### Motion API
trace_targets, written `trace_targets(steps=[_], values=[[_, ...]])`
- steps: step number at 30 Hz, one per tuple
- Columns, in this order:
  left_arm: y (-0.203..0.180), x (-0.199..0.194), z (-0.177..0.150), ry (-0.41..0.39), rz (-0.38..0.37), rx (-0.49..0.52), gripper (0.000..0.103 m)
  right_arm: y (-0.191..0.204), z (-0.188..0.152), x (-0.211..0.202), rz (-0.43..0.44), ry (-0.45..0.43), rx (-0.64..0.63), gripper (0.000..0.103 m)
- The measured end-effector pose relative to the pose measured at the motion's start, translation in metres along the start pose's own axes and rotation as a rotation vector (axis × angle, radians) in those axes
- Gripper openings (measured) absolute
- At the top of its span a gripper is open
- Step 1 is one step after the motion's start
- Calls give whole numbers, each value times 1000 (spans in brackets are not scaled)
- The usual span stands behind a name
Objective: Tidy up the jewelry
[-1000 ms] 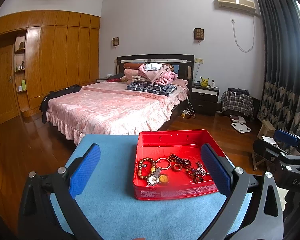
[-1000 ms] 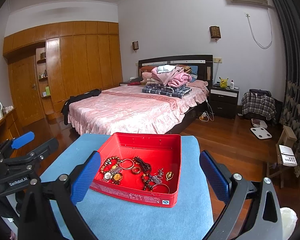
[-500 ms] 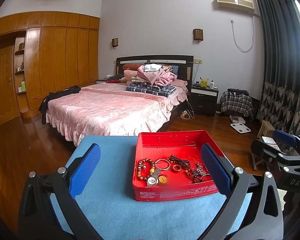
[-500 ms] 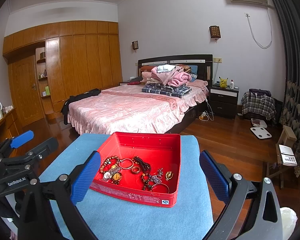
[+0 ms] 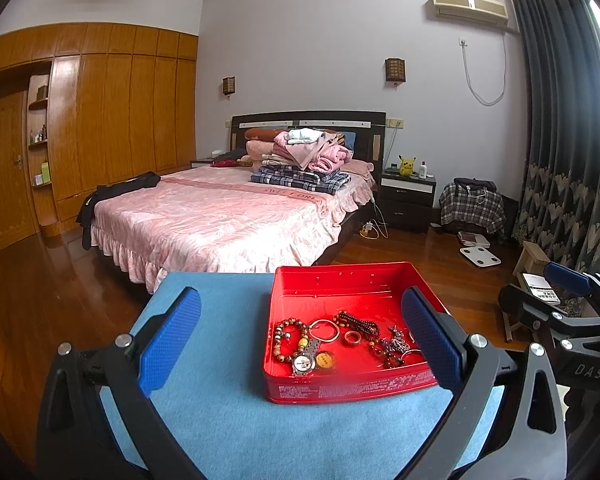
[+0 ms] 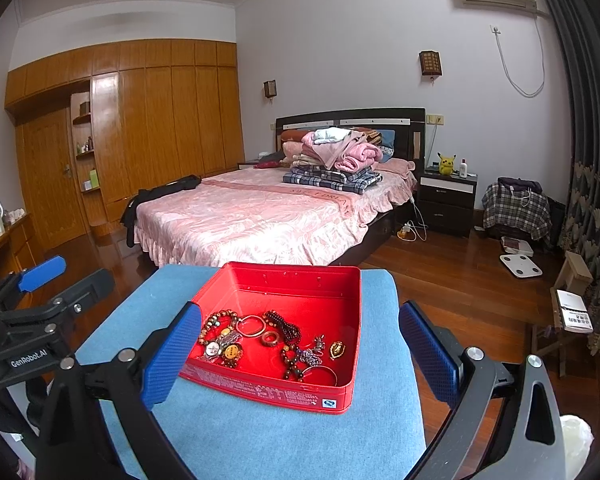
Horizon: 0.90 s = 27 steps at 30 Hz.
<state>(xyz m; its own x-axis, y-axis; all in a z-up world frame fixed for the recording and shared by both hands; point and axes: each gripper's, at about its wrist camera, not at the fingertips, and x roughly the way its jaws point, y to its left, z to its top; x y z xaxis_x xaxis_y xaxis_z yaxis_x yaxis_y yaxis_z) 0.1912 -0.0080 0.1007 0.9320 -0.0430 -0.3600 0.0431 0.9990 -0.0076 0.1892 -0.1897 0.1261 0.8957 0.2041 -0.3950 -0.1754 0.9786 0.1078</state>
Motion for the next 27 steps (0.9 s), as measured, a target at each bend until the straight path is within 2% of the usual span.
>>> trace_targets(steps=[27], values=[[-1,-1,4,-3,-7,-5,97,-8,-4,1,-10,8,-2,97]])
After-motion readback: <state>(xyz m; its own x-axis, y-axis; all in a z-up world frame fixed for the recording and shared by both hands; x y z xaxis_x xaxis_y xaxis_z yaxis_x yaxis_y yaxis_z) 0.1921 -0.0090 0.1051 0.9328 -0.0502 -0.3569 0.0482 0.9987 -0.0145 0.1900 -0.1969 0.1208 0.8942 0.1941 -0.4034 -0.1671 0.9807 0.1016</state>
